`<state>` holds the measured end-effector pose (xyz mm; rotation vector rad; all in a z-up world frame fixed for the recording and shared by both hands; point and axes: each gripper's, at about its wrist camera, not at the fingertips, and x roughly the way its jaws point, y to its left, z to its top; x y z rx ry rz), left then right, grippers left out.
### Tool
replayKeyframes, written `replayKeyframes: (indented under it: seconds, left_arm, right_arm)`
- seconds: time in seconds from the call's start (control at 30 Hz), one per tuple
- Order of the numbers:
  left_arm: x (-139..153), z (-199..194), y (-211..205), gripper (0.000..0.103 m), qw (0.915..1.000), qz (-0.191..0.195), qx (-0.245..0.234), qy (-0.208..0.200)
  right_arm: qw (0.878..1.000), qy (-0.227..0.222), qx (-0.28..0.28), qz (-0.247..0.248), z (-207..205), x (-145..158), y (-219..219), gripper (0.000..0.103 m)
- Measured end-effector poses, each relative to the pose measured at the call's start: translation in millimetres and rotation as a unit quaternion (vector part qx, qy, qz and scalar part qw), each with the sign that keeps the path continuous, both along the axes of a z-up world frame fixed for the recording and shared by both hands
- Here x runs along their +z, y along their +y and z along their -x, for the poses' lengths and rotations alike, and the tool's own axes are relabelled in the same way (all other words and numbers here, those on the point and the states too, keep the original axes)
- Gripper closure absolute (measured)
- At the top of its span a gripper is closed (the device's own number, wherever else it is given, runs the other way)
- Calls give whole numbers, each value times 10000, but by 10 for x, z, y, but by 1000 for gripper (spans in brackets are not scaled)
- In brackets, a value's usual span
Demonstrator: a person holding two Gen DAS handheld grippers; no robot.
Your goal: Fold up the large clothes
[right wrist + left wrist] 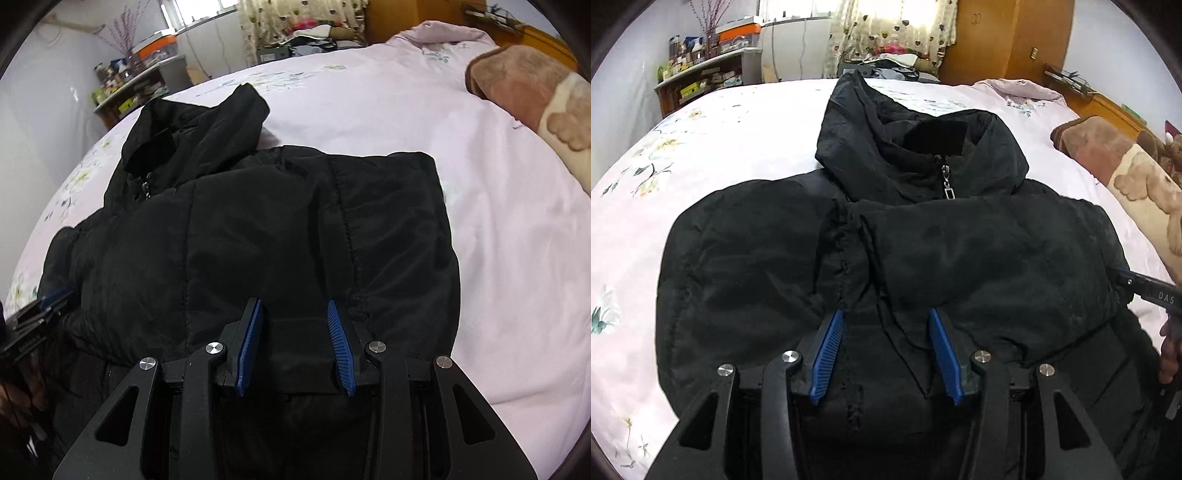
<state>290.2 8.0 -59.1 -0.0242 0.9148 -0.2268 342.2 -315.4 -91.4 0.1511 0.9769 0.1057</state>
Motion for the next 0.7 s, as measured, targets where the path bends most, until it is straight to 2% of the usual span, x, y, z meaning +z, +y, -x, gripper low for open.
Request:
replayKeyframes:
  seconds: [0.13,0.23,0.37,0.47,0.53,0.7]
  left_arm:
    - [224,146,82,52,9997,-76,27,-247]
    - [292,231,278,52,9984,-248,241,-458]
    - [116,144,555,52,9977,-257,601,-159]
    - [0,105,596,52,9980,-263,580,-10]
    - [47,120,567,52,9981,-303,535,-57]
    - [264,231,549,52,9988,-3,477,-98]
  right_arm:
    - [9998,-181,59,112,102,215,41,65]
    - [9992,-346,201,54,210,333,141,65]
    - [9983,-197,514,170,161,225,390,65]
    - [9980,52,575,253,82,43,472,65]
    - [9981,67,534,295,81,46,475,65]
    - [9981,-43,556,245,219,271,492,65]
